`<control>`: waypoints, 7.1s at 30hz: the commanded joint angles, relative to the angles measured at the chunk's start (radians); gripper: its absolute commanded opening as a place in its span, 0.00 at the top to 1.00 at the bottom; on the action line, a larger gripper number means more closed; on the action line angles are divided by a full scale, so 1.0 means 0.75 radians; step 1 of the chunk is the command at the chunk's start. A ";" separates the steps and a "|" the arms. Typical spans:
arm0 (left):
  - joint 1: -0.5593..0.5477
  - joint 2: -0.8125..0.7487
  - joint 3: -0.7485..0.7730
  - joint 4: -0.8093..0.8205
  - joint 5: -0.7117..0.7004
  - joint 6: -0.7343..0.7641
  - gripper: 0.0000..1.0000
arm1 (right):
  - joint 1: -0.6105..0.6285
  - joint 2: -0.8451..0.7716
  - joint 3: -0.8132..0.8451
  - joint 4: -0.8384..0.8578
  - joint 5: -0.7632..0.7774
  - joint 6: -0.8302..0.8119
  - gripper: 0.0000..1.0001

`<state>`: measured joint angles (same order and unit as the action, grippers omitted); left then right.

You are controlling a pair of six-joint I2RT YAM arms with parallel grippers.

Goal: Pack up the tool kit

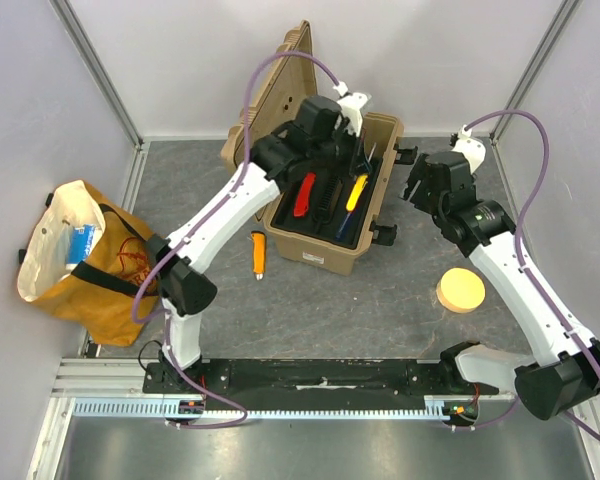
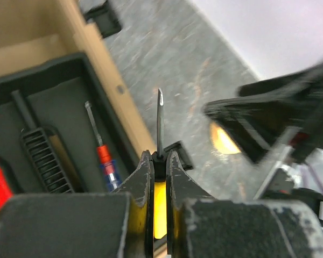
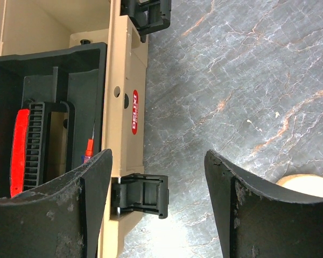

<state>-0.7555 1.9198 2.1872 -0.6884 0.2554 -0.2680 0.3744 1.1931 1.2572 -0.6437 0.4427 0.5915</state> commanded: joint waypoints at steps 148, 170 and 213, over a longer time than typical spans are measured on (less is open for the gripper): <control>0.654 -0.616 -1.023 -0.160 -0.756 -0.173 0.98 | -0.031 -0.057 -0.058 0.044 -0.048 0.011 0.23; 0.649 -1.032 -0.611 0.118 0.504 -0.045 0.98 | -0.031 -0.047 -0.048 0.050 -0.048 0.011 0.23; 0.068 0.134 -0.047 -0.281 -0.672 0.194 0.98 | -0.033 -0.067 -0.077 0.048 -0.022 0.017 0.23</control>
<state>-0.7212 2.0094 2.1181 -0.9199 -0.2596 -0.1471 0.3557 1.1690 1.2144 -0.6357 0.4061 0.6052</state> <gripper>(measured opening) 0.384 0.768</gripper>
